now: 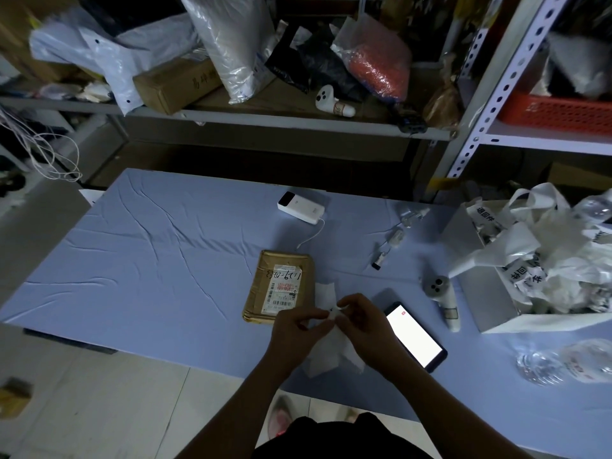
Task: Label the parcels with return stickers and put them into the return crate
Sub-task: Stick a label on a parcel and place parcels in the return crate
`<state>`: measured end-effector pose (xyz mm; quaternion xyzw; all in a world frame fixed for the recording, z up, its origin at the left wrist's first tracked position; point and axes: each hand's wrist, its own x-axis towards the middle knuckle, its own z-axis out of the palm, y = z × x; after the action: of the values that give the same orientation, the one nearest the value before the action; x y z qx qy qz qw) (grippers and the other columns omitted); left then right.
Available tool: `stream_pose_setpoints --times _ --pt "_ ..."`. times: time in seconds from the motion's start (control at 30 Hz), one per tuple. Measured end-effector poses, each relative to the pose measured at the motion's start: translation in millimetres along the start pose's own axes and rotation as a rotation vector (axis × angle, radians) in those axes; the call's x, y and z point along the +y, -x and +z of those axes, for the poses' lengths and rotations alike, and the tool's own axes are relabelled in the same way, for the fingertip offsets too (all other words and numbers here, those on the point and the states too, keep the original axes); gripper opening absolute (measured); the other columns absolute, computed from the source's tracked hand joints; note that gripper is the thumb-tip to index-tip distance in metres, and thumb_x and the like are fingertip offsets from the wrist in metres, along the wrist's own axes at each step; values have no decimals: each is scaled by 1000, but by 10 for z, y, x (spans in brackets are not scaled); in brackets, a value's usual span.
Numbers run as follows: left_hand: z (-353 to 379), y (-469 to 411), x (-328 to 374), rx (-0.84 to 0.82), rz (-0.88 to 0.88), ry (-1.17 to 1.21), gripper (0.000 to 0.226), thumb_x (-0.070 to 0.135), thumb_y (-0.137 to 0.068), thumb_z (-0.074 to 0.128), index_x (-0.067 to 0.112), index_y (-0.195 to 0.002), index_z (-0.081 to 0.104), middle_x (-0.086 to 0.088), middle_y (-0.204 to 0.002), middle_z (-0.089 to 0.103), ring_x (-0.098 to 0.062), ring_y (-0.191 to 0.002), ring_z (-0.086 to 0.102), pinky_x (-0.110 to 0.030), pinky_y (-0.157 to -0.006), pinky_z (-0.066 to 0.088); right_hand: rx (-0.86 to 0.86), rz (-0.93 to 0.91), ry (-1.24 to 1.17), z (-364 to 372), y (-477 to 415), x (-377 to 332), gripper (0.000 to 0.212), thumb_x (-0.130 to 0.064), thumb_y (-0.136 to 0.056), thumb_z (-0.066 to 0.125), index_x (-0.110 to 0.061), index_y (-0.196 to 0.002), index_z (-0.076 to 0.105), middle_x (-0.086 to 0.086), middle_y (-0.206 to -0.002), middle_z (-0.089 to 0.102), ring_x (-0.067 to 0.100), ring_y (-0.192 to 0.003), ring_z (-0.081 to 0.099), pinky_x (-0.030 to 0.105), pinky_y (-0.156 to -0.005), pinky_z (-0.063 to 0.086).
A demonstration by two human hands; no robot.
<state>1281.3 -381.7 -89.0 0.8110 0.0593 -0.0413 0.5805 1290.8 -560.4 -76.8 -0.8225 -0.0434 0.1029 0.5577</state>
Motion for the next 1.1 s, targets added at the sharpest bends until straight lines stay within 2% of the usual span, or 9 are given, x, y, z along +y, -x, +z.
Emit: stream_pose_setpoints --times 0.1,0.2,0.43,0.63,0.77,0.87,0.93,1.0,1.1 --pt "-5 -32 41 1 94 -65 16 17 -82 83 22 -96 79 29 -84 71 3 -82 67 -10 -72 50 49 -39 -23 12 -8 8 12 -17 -94 70 -19 -97 59 4 -85 65 21 -79 64 37 -73 53" --pt "-10 -76 50 3 124 -118 11 20 -84 82 24 -94 78 25 -80 71 4 -81 67 -9 -72 48 68 -56 -3 12 -21 8 16 -21 -95 71 -18 -92 55 5 -80 61 24 -75 61 37 -67 51" --pt "-31 -90 107 32 162 -213 6 12 -86 79 12 -92 80 22 -81 68 8 -78 65 -6 -71 46 49 -90 75 5 -24 -11 23 -19 -97 67 -21 -84 48 -3 -72 53 5 -66 49 20 -63 41" --pt "-8 -85 178 138 120 -222 13 9 -92 69 10 -80 74 1 -76 71 -9 -72 62 -10 -66 45 56 -48 145 -39 -29 9 16 -17 -97 67 -20 -89 53 -7 -74 56 6 -69 54 15 -63 41" --pt "-12 -117 180 236 -76 -18 19 10 -94 67 20 -79 73 5 -73 72 -8 -69 67 -24 -64 56 131 55 238 -54 -42 134 16 -10 -95 67 -23 -92 59 -9 -82 64 1 -76 61 14 -68 45" --pt "-77 -108 266 376 -94 52 17 6 -95 66 15 -81 72 5 -74 69 0 -64 65 -10 -53 48 175 238 461 -63 -41 237 22 -8 -91 69 -21 -108 66 2 -114 62 17 -103 62 24 -82 49" --pt "-107 -98 281 421 -12 -5 27 7 -93 67 29 -77 71 12 -74 68 -5 -65 65 -11 -54 48 195 263 584 -70 -80 194 26 -17 -89 74 -17 -114 69 6 -125 54 22 -114 54 32 -91 49" --pt "-118 -114 278 430 135 -108 27 12 -89 69 35 -77 71 16 -76 67 -13 -75 64 -22 -66 52 176 244 328 -30 -149 -10 14 -24 -94 70 -15 -104 72 1 -101 67 17 -91 63 28 -77 49" --pt "-94 -181 112 427 639 -648 3 8 -86 73 10 -85 75 -4 -90 70 -22 -87 65 -31 -77 52 63 542 -417 28 -297 -441 23 -33 -100 62 -11 -106 67 11 -87 77 24 -79 73 28 -66 54"
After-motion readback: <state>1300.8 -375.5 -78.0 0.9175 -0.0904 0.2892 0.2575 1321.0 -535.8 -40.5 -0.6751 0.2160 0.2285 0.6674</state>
